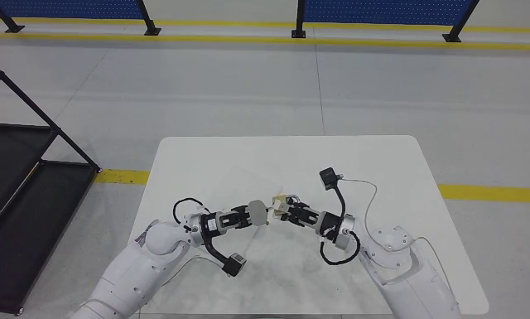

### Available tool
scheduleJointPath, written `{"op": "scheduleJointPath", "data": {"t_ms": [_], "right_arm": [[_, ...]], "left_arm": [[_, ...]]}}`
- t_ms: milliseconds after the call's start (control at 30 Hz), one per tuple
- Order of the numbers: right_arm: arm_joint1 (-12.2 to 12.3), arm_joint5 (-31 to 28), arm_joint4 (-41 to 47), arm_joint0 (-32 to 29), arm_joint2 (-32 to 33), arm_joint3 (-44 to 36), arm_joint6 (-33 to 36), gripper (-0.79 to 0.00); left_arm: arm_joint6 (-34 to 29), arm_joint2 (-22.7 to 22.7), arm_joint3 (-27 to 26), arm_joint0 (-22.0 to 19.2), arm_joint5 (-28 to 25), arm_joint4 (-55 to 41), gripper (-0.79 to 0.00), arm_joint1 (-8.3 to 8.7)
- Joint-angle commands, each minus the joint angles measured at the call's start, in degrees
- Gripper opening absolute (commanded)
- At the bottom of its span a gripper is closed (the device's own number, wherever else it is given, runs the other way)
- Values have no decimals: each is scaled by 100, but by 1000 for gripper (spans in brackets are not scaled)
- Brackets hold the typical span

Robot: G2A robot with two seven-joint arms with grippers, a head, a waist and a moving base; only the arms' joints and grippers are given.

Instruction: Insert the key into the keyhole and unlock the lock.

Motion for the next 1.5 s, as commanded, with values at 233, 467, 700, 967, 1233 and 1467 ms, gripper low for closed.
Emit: {"op": "scheduleJointPath", "data": {"t_ms": [233, 467, 700, 967, 1233, 1467], "right_arm": [[10, 11, 4, 39, -32, 19, 53, -785], [14, 45, -6, 75, -79, 24, 76, -785], [23, 46, -25, 85, -102, 22, 95, -785], [41, 4, -54, 88, -112, 16, 175, -785], [59, -10, -96, 84, -126, -14, 227, -785], [74, -45, -105, 82, -133, -26, 267, -785]], "left_arm": [[37, 2, 8, -12, -9, -23, -785, -6], [72, -5, 12, -15, -1, -32, -785, -9], [54, 4, 13, -16, -16, -24, -785, -16], [17, -16, 25, -16, -1, -16, -785, -21], [-24, -34, 26, -6, 5, 1, -736, -25], [12, -24, 14, -4, -7, 7, -785, -29]]}}
